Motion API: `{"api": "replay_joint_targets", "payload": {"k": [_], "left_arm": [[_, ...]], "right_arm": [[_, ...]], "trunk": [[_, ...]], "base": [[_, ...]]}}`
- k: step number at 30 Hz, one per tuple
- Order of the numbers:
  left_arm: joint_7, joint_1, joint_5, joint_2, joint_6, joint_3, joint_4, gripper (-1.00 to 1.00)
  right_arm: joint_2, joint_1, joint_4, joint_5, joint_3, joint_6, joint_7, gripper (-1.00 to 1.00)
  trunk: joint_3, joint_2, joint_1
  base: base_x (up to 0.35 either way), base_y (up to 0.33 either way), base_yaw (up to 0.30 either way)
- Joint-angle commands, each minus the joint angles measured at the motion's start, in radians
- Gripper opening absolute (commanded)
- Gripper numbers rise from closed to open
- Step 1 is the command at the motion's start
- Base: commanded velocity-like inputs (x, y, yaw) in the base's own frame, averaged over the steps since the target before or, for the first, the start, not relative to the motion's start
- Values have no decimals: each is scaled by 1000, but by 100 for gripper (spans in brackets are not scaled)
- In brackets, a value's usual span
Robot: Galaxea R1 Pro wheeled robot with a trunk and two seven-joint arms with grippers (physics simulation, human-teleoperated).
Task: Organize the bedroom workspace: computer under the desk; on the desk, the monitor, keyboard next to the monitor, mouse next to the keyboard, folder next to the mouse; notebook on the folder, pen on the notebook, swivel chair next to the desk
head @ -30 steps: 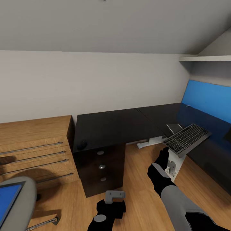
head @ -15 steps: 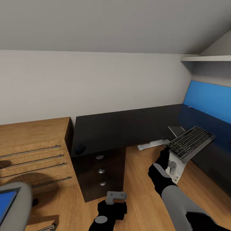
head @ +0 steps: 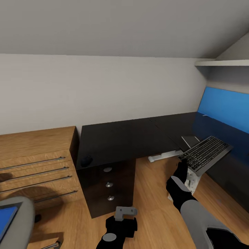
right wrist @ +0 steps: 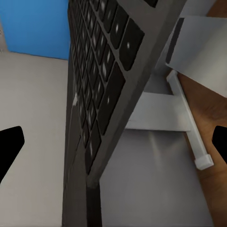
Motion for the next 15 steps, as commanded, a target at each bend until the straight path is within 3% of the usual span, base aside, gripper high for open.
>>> {"api": "replay_joint_targets", "payload": {"k": [1,11,15], "left_arm": [[10,-1,8,0,2,-1,-1,100],[10,-1,8,0,1,-1,-1,100],[10,-1,8,0,2,-1,-1,100]], "right_arm": [[-4,-1,0,-11,-3,2,10,100],[-32,-1,1,-15,-3,12,8,100],[-43,-1,1,-48,-3,13,5,100]], "trunk": [[-1,0,0],[-1,0,0],[-1,0,0]], "base": [[0,0,0],[0,0,0],[0,0,0]]}}
